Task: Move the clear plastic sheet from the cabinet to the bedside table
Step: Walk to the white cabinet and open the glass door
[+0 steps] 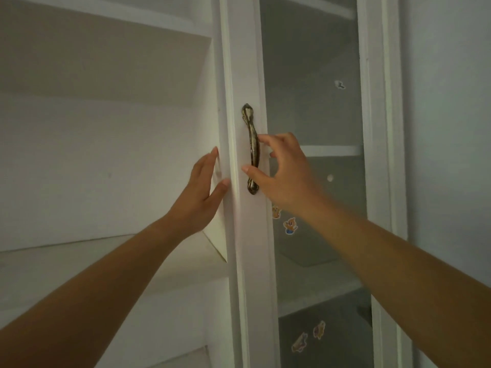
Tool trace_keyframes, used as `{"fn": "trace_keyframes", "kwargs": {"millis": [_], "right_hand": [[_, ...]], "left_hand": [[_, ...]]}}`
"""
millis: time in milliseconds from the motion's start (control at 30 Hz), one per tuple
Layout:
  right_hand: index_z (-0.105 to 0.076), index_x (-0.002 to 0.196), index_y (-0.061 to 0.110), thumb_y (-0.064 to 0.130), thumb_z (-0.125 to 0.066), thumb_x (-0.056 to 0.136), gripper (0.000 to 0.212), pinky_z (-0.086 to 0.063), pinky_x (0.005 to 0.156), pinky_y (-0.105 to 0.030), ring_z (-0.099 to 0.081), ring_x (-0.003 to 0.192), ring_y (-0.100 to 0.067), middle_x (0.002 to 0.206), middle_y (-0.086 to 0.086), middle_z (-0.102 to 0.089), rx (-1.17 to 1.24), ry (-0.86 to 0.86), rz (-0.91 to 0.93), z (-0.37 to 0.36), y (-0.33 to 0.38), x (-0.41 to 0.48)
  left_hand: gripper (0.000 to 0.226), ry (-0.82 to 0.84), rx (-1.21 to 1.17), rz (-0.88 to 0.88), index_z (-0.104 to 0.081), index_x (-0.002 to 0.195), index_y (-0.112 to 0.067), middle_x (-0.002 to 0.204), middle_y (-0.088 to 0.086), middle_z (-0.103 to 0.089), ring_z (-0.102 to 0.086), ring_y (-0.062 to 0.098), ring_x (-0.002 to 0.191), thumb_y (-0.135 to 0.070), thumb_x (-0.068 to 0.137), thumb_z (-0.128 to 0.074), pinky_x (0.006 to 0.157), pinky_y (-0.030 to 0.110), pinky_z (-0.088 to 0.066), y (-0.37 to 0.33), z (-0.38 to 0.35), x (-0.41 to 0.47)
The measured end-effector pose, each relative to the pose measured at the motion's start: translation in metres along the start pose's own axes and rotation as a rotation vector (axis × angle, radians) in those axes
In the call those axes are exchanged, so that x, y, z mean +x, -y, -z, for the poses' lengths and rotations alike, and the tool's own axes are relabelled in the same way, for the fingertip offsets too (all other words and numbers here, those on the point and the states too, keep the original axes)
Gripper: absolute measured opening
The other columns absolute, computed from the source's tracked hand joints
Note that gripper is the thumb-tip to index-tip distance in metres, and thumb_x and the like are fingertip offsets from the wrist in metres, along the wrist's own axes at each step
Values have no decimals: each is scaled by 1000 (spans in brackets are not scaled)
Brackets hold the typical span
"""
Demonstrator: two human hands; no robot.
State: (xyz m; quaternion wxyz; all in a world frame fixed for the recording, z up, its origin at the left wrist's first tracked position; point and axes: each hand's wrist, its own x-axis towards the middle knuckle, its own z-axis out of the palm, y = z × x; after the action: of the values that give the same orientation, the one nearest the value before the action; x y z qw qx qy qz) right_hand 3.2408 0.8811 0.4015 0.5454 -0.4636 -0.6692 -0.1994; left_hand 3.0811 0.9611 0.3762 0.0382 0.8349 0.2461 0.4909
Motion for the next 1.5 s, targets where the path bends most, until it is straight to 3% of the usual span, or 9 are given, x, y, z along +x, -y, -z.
{"fn": "trace_keyframes", "kwargs": {"millis": [200,300,467,633,900,1033,1100,1200,1500], "right_hand": [[-49,124,15,25,-67,81,48,-46,81,-21,-47,91,-5,108,7,-38,-34,-108,-10,-11,9,0],[-49,125,15,18,-65,82,46,-51,76,-18,-52,82,-7,105,4,-43,22,-142,-39,-16,12,-2],[-42,134,16,11,-64,83,55,-51,71,-13,-53,83,-5,108,6,-45,39,-185,-83,-22,17,-1],[-40,135,17,10,-62,85,55,-44,66,0,-54,80,-2,107,5,-50,29,-236,-104,-30,22,-2],[-34,139,22,11,-58,88,57,-45,73,-6,-53,87,-5,106,4,-52,-72,-279,-138,-38,27,-7],[-34,139,24,13,-59,87,60,-45,72,-6,-55,81,-2,102,6,-53,-98,-232,-185,-33,31,-7],[-35,139,25,14,-60,87,59,-44,68,-2,-55,80,0,94,11,-53,-107,-220,-206,-31,33,-7],[-37,138,25,13,-61,86,59,-44,67,-5,-55,79,1,87,15,-52,-111,-212,-234,-29,36,-7],[-39,136,27,13,-64,83,61,-46,74,-13,-58,84,-6,87,8,-57,-101,-220,-234,-31,33,-3]], "left_hand": [[72,-9,-36,-43,2,145,-29,153,-6,-11,-19,5,134,-49,85,-32,109,42,-34,8,-7,-1],[73,-20,-62,-55,1,145,-29,155,-7,-8,-13,9,140,-52,85,-32,109,45,-34,14,-9,2],[65,-64,-137,-48,0,145,-33,156,-6,-7,-8,10,142,-41,92,-37,114,45,-24,21,-18,2],[61,-105,-165,-61,-3,144,-36,157,-7,-7,-7,9,143,-38,94,-38,116,38,-15,24,-25,1],[60,-109,-176,-114,5,135,-46,157,-6,-6,-7,10,142,-40,94,-38,108,27,-12,29,-25,1],[62,-113,-181,-108,2,142,-41,157,-6,-6,-9,11,142,-40,94,-38,103,24,-12,30,-25,1],[61,-114,-184,-113,-1,143,-38,157,-4,-6,-10,12,142,-40,94,-38,103,24,-14,30,-25,0],[60,-121,-172,-110,-3,144,-36,157,-3,-7,-10,14,142,-39,95,-37,104,24,-13,29,-25,-2],[61,-94,-177,-121,-1,143,-38,157,-6,-5,-8,12,142,-41,95,-37,107,27,-16,34,-23,2]]}}
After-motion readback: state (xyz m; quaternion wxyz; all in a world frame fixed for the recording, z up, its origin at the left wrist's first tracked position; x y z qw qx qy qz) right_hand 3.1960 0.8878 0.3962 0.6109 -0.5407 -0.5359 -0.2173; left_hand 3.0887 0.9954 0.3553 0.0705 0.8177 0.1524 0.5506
